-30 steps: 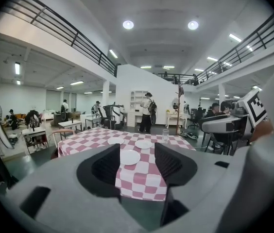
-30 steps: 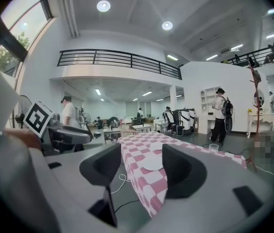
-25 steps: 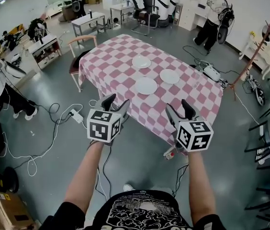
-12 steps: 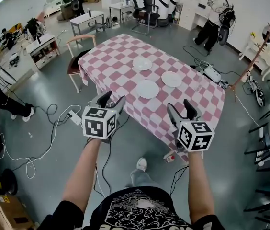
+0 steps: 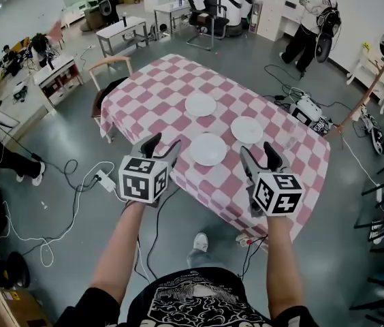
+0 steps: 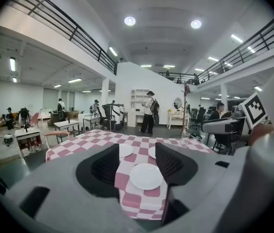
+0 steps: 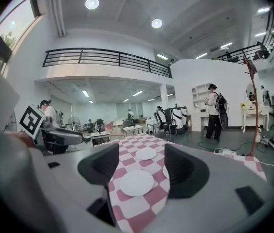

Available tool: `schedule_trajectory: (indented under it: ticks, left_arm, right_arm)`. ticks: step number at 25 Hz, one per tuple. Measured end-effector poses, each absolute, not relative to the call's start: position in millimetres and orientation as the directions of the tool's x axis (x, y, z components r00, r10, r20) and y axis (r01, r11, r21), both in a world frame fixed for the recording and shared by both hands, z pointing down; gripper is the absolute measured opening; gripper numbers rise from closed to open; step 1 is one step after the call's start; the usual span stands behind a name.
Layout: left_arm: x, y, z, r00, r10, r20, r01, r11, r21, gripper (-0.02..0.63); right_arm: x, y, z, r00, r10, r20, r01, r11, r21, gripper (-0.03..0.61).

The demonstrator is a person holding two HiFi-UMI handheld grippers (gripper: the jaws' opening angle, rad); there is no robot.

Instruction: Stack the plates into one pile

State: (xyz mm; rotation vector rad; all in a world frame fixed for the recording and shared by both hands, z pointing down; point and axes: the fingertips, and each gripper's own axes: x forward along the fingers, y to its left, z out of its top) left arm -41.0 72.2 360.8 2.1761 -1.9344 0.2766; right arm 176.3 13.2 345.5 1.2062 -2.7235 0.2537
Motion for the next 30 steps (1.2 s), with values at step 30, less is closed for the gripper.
schedule_trajectory:
  ticks: [30]
  left_arm:
    - [-48.8, -130.9, 370.5, 0.187, -0.936, 0.297, -0.981, -0.193, 0.007, 0.239]
  right_arm:
    - [187.4, -179.0, 365.4, -0.561, -0.801, 0.209, -0.827, 0.554, -0.096, 0.281]
